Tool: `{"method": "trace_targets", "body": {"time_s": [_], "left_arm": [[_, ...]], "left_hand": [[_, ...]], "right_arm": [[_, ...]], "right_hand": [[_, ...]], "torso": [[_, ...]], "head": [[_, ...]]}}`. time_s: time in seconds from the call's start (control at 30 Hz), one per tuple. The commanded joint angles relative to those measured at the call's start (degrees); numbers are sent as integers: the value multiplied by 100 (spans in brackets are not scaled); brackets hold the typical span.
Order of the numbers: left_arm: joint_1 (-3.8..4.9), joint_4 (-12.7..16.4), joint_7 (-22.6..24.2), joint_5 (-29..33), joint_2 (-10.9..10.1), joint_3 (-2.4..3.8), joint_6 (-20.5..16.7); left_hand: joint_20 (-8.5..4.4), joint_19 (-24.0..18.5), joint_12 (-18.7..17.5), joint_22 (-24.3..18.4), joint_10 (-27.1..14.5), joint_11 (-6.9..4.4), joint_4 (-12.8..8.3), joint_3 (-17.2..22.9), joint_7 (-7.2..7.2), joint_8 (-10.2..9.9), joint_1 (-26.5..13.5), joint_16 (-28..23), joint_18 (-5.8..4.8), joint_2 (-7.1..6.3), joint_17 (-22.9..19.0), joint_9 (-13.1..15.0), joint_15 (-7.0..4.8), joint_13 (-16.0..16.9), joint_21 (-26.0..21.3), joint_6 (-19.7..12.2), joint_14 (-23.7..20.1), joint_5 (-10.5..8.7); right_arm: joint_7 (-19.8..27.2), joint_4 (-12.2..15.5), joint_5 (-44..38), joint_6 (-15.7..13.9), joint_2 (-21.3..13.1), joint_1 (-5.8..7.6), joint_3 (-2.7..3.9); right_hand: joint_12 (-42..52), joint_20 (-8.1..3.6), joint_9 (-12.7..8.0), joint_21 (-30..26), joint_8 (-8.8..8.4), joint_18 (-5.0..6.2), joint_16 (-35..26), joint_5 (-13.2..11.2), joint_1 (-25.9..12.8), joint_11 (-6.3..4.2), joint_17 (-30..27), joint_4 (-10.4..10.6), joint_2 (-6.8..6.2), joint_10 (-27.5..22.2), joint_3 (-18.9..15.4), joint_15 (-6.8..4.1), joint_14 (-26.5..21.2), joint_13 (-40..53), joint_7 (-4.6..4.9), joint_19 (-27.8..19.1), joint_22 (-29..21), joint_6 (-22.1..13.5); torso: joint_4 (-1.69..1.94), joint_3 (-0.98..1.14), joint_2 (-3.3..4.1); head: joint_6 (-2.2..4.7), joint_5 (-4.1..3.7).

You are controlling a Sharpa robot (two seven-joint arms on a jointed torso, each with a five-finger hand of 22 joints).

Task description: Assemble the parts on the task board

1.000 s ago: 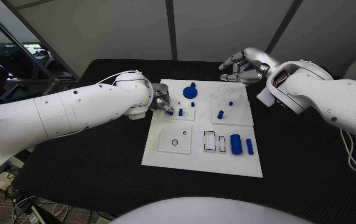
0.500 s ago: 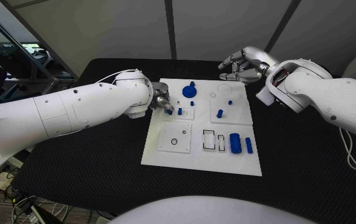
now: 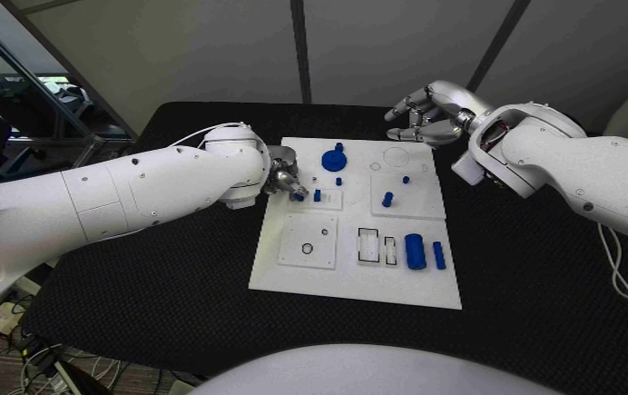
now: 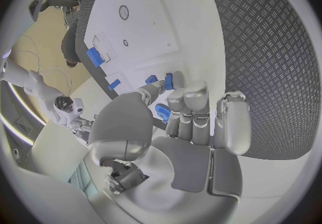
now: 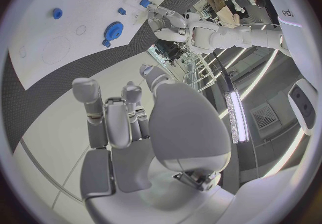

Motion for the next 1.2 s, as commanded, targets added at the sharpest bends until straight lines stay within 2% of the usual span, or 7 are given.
{"method": "trace_targets", "body": {"time_s": [0.03, 0.37, 0.67, 0.93, 1.2], "left_arm": [[5, -16, -34, -33, 15, -2, 100], [7, -71, -34, -34, 37, -1, 68], [8, -99, -30, -34, 54, -1, -31], [8, -98, -19, -24, 57, 0, -181], [7, -103, -15, -18, 34, 1, -229]], "left_hand": [[-1, 46, 35, 596, 33, -4, -2, -37, 4, -27, -49, 20, -33, 5, 9, -6, -29, 17, 28, 33, 29, -39], [-3, 49, 45, 601, 42, -8, 31, -112, 0, -25, -76, 19, -33, 17, 9, -19, -31, 25, 29, 52, 29, -37], [-3, 60, 67, 622, 54, -2, 287, -713, 6, -37, -306, 18, -37, -49, 14, -84, -29, 47, 32, 107, 31, -50], [-10, 74, 80, 648, 61, -10, 544, -1283, -6, -52, -330, 16, -41, 4, 19, -141, -36, 65, 40, 128, 33, -41], [-12, 76, 77, 652, 59, -12, 576, -1381, -9, -52, -278, 15, -41, 31, 20, -152, -38, 62, 39, 131, 33, -35]], "right_arm": [[9, 15, 15, 11, -5, 12, 3], [5, 24, 15, 4, -13, 12, 3], [7, 25, 15, -3, -17, 12, 3], [14, 20, 15, -4, -15, 12, 3], [18, 12, 15, -3, -16, 12, 3]], "right_hand": [[-2, -30, -6, -20, 29, 86, -28, 32, -47, -23, -5, 26, 14, -28, 21, -27, 206, -5, -3, -9, -5, 25], [-2, -30, -6, -20, 29, 86, -28, 32, -47, -23, -5, 26, 14, -28, 21, -27, 206, -5, -3, -9, -5, 25], [-6, -30, -7, -24, 31, 87, -32, 33, -53, -23, -8, 31, 10, -34, 22, -26, 205, -13, -3, -10, -9, 23], [-6, -30, -7, -24, 31, 87, -32, 33, -53, -23, -8, 31, 10, -34, 22, -26, 205, -13, -3, -10, -9, 23], [-6, -30, -7, -24, 31, 87, -32, 33, -53, -23, -8, 31, 10, -34, 22, -26, 205, -13, -3, -10, -9, 23]], "torso": [[-3, 0, 0], [2, -1, -5], [-1, -2, -3], [4, -2, -4], [1, -1, -6]], "head": [[0, -2], [6, -21], [16, -30], [19, -46], [29, -54]]}}
